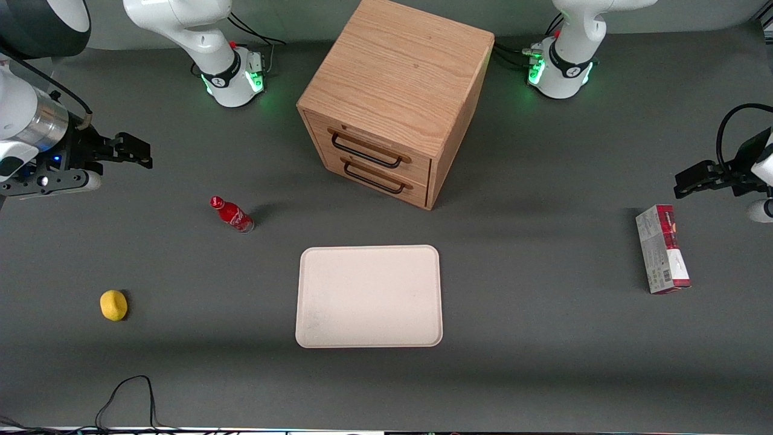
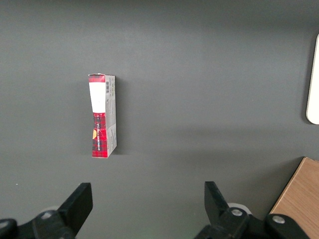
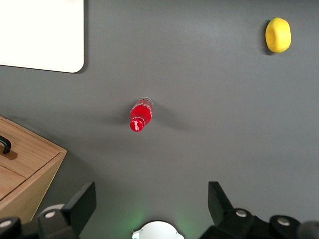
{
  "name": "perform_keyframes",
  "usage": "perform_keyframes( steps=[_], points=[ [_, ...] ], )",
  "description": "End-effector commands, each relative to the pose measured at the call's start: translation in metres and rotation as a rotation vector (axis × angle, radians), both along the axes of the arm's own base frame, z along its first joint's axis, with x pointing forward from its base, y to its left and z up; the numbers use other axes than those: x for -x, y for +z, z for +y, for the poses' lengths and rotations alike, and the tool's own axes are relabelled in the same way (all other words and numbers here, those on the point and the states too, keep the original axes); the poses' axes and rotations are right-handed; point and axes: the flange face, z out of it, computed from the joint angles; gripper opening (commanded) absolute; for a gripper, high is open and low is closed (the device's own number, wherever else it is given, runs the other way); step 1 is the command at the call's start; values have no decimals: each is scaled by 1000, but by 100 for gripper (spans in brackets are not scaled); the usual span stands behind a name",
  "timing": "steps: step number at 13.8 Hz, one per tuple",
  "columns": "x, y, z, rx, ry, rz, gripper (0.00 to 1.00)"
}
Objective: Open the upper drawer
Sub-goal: 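Move the right gripper toward the wooden cabinet's upper drawer handle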
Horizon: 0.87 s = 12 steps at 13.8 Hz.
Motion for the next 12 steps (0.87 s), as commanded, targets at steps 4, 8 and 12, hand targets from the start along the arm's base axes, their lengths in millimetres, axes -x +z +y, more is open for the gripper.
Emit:
perform_keyframes(
  steps=[4, 8, 12],
  points=[
    [1, 9, 9, -38, 24, 1, 100],
    [11, 8, 43, -37, 89, 38, 100],
    [15, 12, 45, -36, 92, 65, 100]
  ],
)
